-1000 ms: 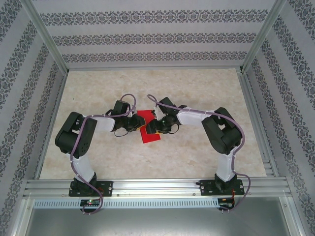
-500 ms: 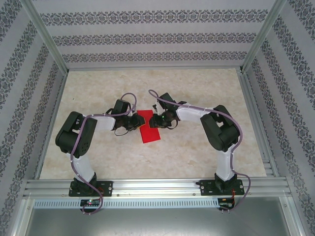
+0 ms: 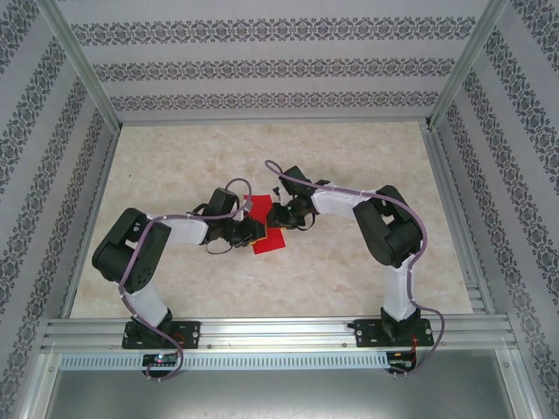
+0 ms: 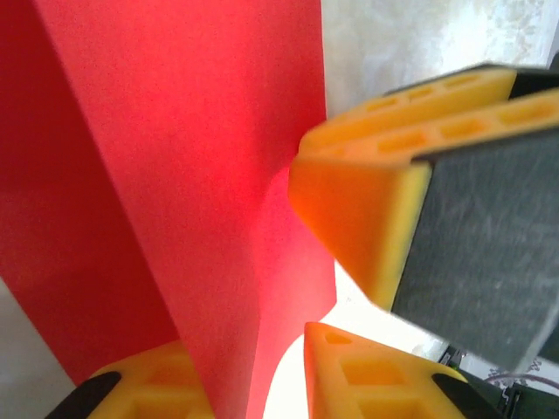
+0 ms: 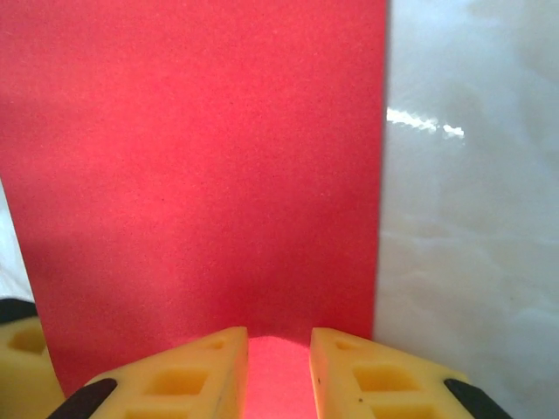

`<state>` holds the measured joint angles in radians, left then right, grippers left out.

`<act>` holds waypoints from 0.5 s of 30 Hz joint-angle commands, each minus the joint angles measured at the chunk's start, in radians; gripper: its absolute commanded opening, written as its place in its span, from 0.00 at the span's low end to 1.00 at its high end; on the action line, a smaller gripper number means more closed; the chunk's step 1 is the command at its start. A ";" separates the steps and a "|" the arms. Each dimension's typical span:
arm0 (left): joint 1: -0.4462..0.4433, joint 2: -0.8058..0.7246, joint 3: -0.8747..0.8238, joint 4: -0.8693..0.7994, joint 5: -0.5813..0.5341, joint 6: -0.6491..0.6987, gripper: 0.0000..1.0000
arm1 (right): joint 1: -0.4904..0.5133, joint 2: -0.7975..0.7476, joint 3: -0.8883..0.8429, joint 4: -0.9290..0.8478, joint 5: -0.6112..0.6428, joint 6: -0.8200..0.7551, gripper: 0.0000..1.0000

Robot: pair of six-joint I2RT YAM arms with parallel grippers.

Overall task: Fold a paper plane with a square sheet of paper (pick it up from the middle)
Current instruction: Fold the triangle a second time at the center of the table.

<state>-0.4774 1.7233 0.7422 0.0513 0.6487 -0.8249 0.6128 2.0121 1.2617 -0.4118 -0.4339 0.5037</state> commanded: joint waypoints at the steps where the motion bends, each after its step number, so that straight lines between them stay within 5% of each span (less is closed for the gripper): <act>1: -0.012 -0.048 -0.024 -0.002 0.022 -0.009 0.23 | -0.010 0.033 0.011 -0.028 0.049 0.020 0.26; 15: -0.021 -0.121 -0.080 0.087 -0.019 -0.096 0.15 | -0.018 0.029 0.007 -0.010 0.015 0.070 0.25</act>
<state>-0.4812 1.6146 0.6724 0.0715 0.6422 -0.8780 0.6060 2.0190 1.2694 -0.4213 -0.4385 0.5495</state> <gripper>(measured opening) 0.147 0.249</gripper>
